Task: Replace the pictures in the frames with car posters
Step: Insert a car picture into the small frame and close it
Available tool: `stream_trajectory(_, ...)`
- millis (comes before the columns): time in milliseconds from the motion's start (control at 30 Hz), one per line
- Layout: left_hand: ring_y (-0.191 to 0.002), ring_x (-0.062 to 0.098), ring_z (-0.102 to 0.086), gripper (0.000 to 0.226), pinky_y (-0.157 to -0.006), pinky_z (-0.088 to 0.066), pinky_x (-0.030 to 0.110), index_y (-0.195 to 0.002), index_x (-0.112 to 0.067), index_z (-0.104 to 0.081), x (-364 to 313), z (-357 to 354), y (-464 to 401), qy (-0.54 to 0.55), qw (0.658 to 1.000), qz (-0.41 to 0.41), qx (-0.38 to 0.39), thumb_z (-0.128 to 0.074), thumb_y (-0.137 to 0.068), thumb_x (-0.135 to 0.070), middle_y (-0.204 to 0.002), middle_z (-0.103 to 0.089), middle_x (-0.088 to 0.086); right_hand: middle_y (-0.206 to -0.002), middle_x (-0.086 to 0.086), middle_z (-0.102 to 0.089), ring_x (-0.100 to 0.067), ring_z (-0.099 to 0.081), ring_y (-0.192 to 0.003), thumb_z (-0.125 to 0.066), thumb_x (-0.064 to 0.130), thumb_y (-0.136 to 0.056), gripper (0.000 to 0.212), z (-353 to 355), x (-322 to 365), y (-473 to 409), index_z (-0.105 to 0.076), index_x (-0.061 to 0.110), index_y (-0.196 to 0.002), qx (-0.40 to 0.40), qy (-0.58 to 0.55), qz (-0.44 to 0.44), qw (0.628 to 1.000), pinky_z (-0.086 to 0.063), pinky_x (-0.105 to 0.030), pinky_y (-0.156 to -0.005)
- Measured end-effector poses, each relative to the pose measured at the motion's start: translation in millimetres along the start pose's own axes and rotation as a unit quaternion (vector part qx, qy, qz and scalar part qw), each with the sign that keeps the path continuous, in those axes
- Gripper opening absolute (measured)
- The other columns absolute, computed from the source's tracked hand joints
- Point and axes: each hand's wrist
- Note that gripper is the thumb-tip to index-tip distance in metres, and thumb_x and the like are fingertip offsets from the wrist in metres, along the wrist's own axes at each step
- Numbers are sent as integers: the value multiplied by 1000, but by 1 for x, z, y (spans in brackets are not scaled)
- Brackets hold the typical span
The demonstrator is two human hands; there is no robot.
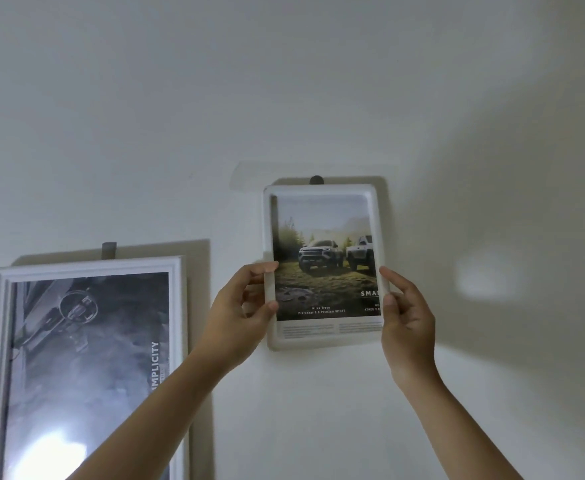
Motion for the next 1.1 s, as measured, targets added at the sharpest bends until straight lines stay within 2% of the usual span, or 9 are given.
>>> stream_trajectory(133,-81,1,-62,43,-76,-48,9,-115,-20,-56,11,-2,5,-12,1000,-19,-13,-60,-83,8,-91,-65,-7,-76,-27,-53,-18,-38,-60,-45,0,-95,42,4,-4,5,-61,34,-111,7,2,-2,1000,-34,-13,-52)
stream_trajectory(233,-85,4,-61,40,-76,-49,10,-117,-20,-57,15,-1,6,-34,998,-22,-37,-61,-84,3,-106,-57,6,-69,-10,-49,-8,-37,-56,-45,0,-95,43,4,-7,6,-59,37,-112,16,11,8,1000,-34,-11,-54)
stream_trajectory(300,-89,1,-59,40,-76,-49,8,-117,-22,-57,14,-2,11,-50,997,-21,-45,-61,-84,0,-108,-51,2,-82,2,-57,-1,-51,-67,-47,2,-95,41,3,-10,9,-57,37,-113,20,17,15,1000,-40,-7,-67)
stream_trajectory(367,-90,-3,-57,41,-75,-47,5,-117,-23,-56,12,-3,15,-64,997,-26,-47,-62,-84,0,-108,-47,-3,-101,0,-61,-1,-59,-87,-50,6,-95,38,3,-13,15,-56,36,-117,18,33,15,999,-44,-8,-78)
stream_trajectory(567,-91,-6,-56,45,-78,-56,19,-118,-27,-55,11,-4,20,-86,995,-24,-49,-64,-82,-1,-110,-41,-11,-114,13,-48,3,-55,-101,-50,26,-86,39,4,-13,28,-49,44,-121,18,88,16,996,-39,-4,-83)
stream_trajectory(733,-94,3,-56,46,-83,-55,25,-116,-35,-54,11,-3,22,-110,992,-6,-53,-66,-82,-7,-110,-41,-14,-113,1,-47,-1,-49,-84,-58,8,-90,46,0,-4,31,-48,39,-122,4,113,12,993,-37,-2,-83)
stream_trajectory(900,-98,4,-55,44,-84,-53,19,-118,-34,-52,5,-2,28,-100,993,34,-42,-66,-83,-10,-112,-42,-6,-118,1,-44,-9,-51,-104,-59,7,-89,50,-3,5,35,-46,42,-123,13,121,-5,993,-38,-20,-99)
stream_trajectory(1033,-100,-1,-53,46,-90,-49,25,-121,-33,-52,1,2,37,-105,992,58,-36,-66,-83,-13,-115,-44,-3,-123,1,-45,14,-43,-108,-60,9,-89,51,0,12,40,-46,36,-130,23,144,-6,989,-36,-19,-102)
stream_trajectory(1100,-101,3,-53,45,-90,-49,28,-120,-36,-51,-3,4,47,-94,992,75,-33,-66,-83,-15,-118,-45,-3,-125,1,-45,11,-43,-108,-60,12,-89,51,5,16,44,-45,35,-132,29,159,-18,987,-35,-20,-102)
Point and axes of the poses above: each hand's wrist, its own y-axis away from the middle knuckle, its own z-axis out of the back of the hand, x = y × z
